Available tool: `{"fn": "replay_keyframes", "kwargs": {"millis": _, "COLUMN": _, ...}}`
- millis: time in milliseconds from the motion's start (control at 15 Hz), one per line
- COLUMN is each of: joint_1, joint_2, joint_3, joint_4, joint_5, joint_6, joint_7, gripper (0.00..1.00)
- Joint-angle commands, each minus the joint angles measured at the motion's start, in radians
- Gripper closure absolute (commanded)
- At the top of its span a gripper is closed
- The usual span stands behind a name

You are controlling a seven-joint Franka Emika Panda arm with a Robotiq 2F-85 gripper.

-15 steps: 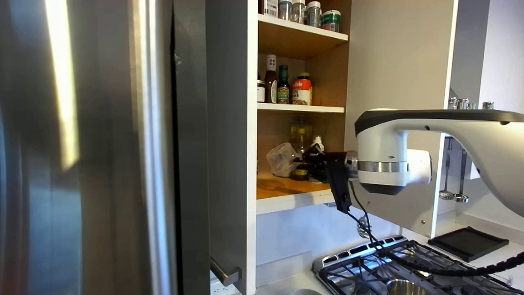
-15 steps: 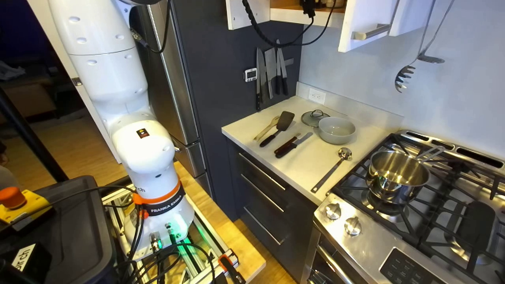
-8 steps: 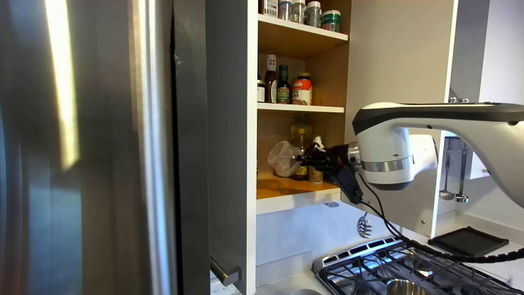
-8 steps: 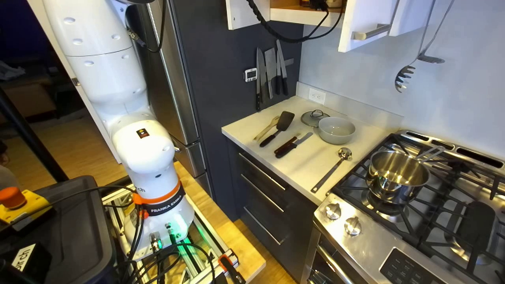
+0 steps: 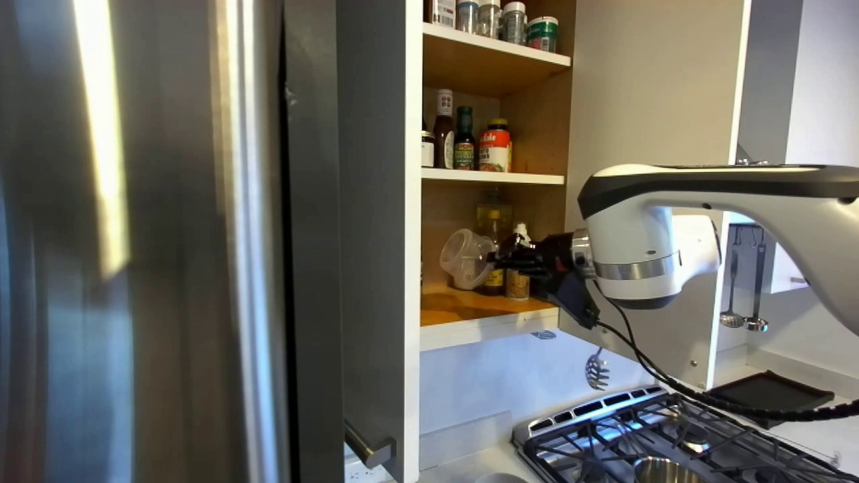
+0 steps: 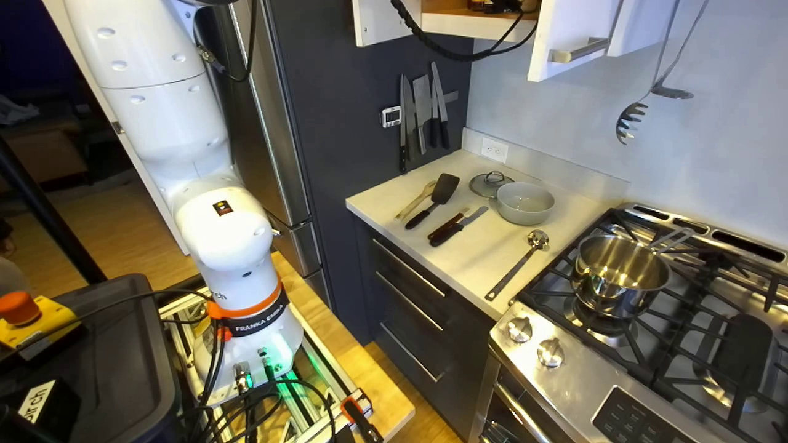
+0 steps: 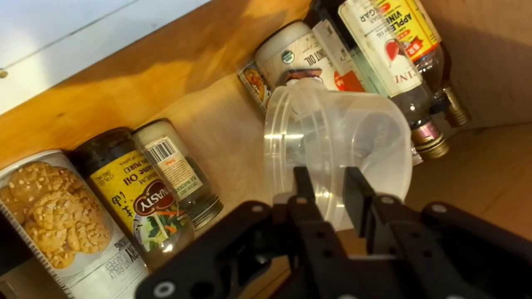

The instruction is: Flip the clear bowl in the bottom of the cupboard shelf anticlockwise to position it upright

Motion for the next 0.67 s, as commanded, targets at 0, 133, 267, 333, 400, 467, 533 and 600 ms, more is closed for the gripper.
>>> {"fn": "replay_keyframes", "kwargs": {"millis": 0, "joint_1": 0.002, "joint_2": -0.001, "joint_3": 0.003, "joint_4": 0.009, "joint_5": -0.031, "joint_6": 0.03, "joint_7": -0.09, "gripper": 0.94}}
{"fn": "replay_keyframes", "kwargs": {"millis": 133, "joint_1": 0.0, "joint_2": -0.007, "joint_3": 0.002, "joint_4": 0.014, "joint_5": -0.067, "joint_6": 0.034, "joint_7": -0.176, "gripper": 0.94}}
{"fn": "replay_keyframes", "kwargs": {"millis": 267, "joint_1": -0.001, "joint_2": -0.015, "joint_3": 0.0, "joint_4": 0.011, "joint_5": -0.103, "joint_6": 0.021, "joint_7": -0.252, "gripper": 0.94}}
{"fn": "replay_keyframes", "kwargs": {"millis": 333, "joint_1": -0.001, "joint_2": -0.017, "joint_3": 0.0, "joint_4": 0.012, "joint_5": -0.118, "joint_6": 0.021, "joint_7": -0.293, "gripper": 0.94}}
{"fn": "replay_keyframes", "kwargs": {"millis": 400, "joint_1": -0.001, "joint_2": -0.021, "joint_3": 0.0, "joint_4": 0.009, "joint_5": -0.134, "joint_6": 0.012, "joint_7": -0.332, "gripper": 0.94}}
{"fn": "replay_keyframes", "kwargs": {"millis": 467, "joint_1": 0.0, "joint_2": -0.024, "joint_3": 0.0, "joint_4": 0.007, "joint_5": -0.146, "joint_6": 0.009, "joint_7": -0.373, "gripper": 0.94}}
{"fn": "replay_keyframes", "kwargs": {"millis": 533, "joint_1": 0.0, "joint_2": -0.029, "joint_3": 0.0, "joint_4": 0.003, "joint_5": -0.157, "joint_6": 0.009, "joint_7": -0.417, "gripper": 0.94}}
{"fn": "replay_keyframes", "kwargs": {"millis": 600, "joint_1": 0.0, "joint_2": -0.033, "joint_3": 0.0, "joint_4": -0.001, "joint_5": -0.167, "joint_6": 0.007, "joint_7": -0.461, "gripper": 0.94}}
